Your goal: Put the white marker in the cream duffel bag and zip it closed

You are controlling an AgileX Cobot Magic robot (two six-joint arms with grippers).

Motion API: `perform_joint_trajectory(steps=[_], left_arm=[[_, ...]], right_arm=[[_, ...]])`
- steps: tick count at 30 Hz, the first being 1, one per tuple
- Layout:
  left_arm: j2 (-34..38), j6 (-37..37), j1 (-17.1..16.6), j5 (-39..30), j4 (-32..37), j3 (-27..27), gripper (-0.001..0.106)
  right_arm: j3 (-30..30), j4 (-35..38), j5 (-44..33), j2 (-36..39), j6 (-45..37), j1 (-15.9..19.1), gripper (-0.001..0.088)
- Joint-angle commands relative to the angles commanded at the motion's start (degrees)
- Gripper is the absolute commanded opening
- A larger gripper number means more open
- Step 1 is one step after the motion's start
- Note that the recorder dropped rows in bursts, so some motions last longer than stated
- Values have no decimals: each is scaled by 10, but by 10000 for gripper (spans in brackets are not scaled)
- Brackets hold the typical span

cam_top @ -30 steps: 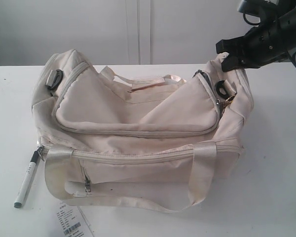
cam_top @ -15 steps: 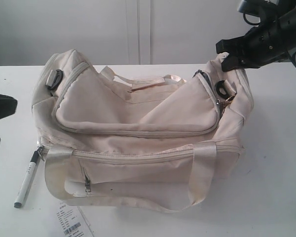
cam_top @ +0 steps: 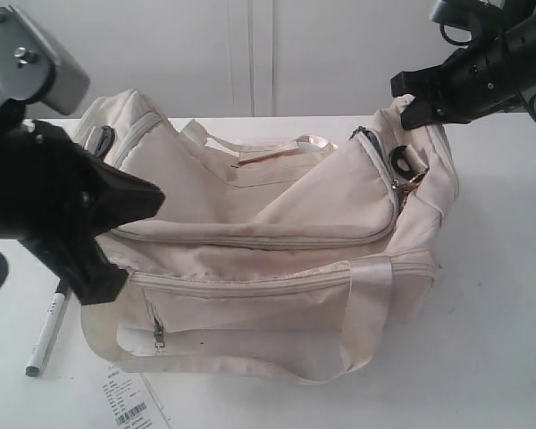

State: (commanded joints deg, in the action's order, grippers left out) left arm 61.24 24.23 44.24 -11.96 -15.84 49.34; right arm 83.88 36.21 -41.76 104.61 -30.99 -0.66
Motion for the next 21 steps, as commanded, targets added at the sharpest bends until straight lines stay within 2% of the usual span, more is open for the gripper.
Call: perform_joint_trajectory(steps=[5, 10, 21], left_arm=[[50, 0, 44, 64, 0, 30, 0], [97, 0, 74, 108, 0, 56, 0], [196, -3, 85, 130, 0, 129, 0]], right_arm=[[0, 0, 0, 0, 0, 0, 0], [0, 0, 0, 0, 0, 0, 0], [0, 0, 1, 0, 0, 0, 0]])
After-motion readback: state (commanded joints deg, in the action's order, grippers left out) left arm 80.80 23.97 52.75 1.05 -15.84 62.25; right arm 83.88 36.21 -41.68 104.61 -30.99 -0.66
